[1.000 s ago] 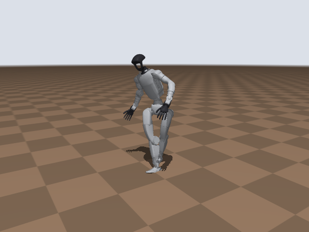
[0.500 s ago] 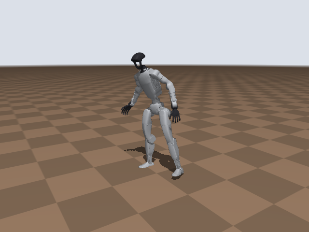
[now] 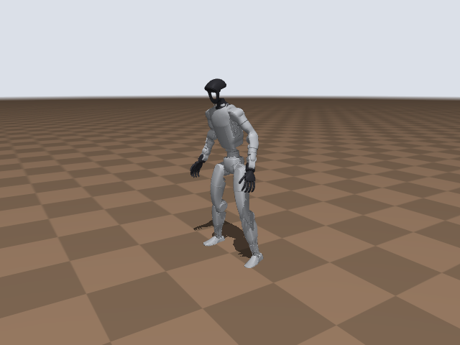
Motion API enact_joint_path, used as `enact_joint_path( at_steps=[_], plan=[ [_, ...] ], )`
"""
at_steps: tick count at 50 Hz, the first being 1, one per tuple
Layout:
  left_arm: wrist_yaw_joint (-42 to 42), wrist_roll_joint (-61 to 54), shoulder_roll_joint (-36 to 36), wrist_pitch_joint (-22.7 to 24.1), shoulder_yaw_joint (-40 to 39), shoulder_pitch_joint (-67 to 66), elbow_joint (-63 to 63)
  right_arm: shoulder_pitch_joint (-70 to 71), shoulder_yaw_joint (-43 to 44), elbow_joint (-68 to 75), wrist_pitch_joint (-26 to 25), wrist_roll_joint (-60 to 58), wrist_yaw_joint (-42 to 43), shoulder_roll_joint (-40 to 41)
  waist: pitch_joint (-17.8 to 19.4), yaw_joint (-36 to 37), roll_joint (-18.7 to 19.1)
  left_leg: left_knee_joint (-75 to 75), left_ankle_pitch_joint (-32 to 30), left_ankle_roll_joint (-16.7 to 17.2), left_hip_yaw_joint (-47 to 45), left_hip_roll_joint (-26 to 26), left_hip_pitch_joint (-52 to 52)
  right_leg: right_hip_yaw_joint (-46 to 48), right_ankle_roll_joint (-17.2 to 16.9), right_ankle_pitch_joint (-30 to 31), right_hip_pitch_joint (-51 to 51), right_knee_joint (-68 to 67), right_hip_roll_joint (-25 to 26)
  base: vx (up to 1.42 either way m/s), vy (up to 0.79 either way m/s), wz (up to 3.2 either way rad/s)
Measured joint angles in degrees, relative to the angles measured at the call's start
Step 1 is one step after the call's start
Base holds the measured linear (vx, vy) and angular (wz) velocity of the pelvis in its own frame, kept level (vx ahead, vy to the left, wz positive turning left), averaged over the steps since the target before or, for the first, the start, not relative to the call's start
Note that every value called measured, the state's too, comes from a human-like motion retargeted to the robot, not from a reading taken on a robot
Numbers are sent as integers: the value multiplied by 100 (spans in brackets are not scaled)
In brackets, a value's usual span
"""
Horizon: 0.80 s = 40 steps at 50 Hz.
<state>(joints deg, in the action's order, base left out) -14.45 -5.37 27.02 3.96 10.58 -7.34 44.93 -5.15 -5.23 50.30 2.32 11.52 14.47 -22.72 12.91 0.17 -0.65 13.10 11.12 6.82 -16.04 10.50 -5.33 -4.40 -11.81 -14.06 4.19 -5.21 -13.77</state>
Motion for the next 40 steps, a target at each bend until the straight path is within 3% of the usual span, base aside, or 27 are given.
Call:
enact_joint_path(
  at_steps=[4,10,13,18,21,23,30,36,40],
  plan=[
    [-200,-302,98,34,-93,130,-54,44,72,238,-32,88,-20,-105,-7,-67,71,-72,-104,67,122,97,22,212,353,-178,-207,-39,11,-2,-16,21],
    [-222,-499,40,28,-226,111,187,-18,254,441,73,340,122,-149,-172,-187,131,-116,-222,43,174,297,48,535,453,-469,-215,-315,138,-1,-28,13],
    [-103,-519,-107,-68,-393,-101,284,53,175,433,40,250,98,-222,-146,-339,211,-214,-618,144,60,495,258,426,735,-422,-507,-11,365,-3,-42,-24],
    [473,-74,47,-315,-111,-173,446,34,70,337,21,309,92,-154,104,-367,-144,1581,-1320,-375,-327,897,-248,236,924,-413,-963,109,474,-5,-54,-29],
    [826,251,165,-339,298,-24,499,11,-30,404,-18,392,-68,-189,277,-287,-312,2842,-1143,-504,-557,1019,-975,238,818,-328,-1129,176,533,-10,-51,-2],
    [937,310,174,-290,520,48,502,83,-82,544,-80,466,-288,-260,358,-249,-365,3289,-788,-410,-578,824,-1512,266,687,-239,-1127,216,595,-12,-44,11],
    [924,-436,-5,-73,646,-245,590,883,-235,932,-211,579,-661,-852,545,168,-427,2718,-758,-253,-1287,-554,-2475,-94,392,164,-819,338,1002,-11,-40,-45],
    [636,-382,-414,-159,189,-901,1354,1939,-562,480,-110,656,-241,-1640,564,782,-245,2123,-802,-209,-2206,-1582,-2111,-880,270,341,-917,677,1644,3,-38,-136],
    [160,-589,-843,-253,-207,-1165,2166,2994,-1043,351,-66,602,-37,-1773,408,1095,-239,1548,-594,-411,-2918,-2178,-1419,-1410,114,557,-1105,997,2069,16,-43,-141]
  ],
)
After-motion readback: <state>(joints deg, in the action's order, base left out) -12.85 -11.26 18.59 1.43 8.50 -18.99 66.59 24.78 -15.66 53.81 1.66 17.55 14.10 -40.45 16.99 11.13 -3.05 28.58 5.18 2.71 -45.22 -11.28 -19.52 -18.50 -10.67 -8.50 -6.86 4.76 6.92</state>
